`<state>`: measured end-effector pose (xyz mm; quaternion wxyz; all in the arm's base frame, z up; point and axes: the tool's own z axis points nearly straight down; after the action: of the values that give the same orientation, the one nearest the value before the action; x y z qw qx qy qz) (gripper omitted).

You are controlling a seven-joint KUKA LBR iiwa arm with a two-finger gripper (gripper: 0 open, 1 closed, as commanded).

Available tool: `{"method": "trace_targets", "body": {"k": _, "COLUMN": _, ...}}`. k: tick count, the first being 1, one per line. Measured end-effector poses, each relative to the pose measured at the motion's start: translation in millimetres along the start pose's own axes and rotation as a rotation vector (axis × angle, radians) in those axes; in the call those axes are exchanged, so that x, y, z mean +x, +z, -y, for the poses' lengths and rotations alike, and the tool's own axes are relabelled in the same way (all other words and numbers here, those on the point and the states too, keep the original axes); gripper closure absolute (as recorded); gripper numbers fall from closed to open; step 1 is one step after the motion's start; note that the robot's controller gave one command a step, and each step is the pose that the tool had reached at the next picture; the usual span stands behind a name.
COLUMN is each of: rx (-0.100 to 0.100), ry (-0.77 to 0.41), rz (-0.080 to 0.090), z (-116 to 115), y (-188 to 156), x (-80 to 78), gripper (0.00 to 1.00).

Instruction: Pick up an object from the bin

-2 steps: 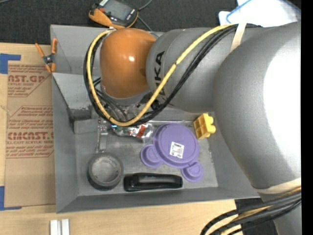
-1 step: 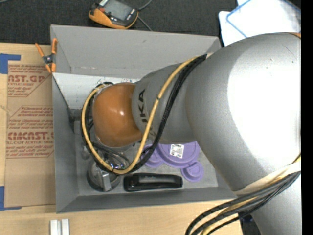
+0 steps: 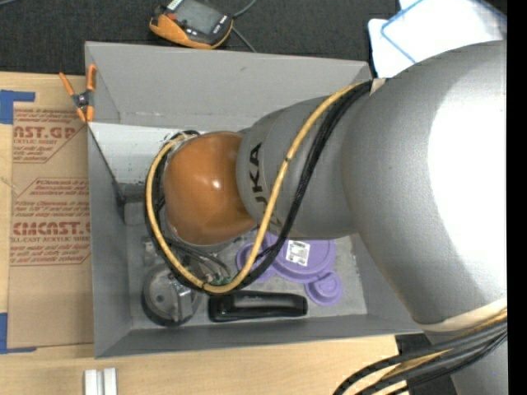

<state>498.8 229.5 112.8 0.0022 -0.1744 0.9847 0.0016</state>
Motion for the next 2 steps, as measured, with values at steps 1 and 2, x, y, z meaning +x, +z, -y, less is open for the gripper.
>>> {"method": "trace_targets", "body": {"k": 1, "rx": 0.000, "ry": -0.292, "rz": 0.002, "z": -16.3, "y": 12.4, "x": 8.1, "gripper": 0.00}}
{"method": "trace_targets", "body": {"k": 2, "rx": 0.001, "ry": -0.372, "rz": 0.001, "z": -6.6, "y": 43.2, "x": -28.1, "gripper": 0.00}}
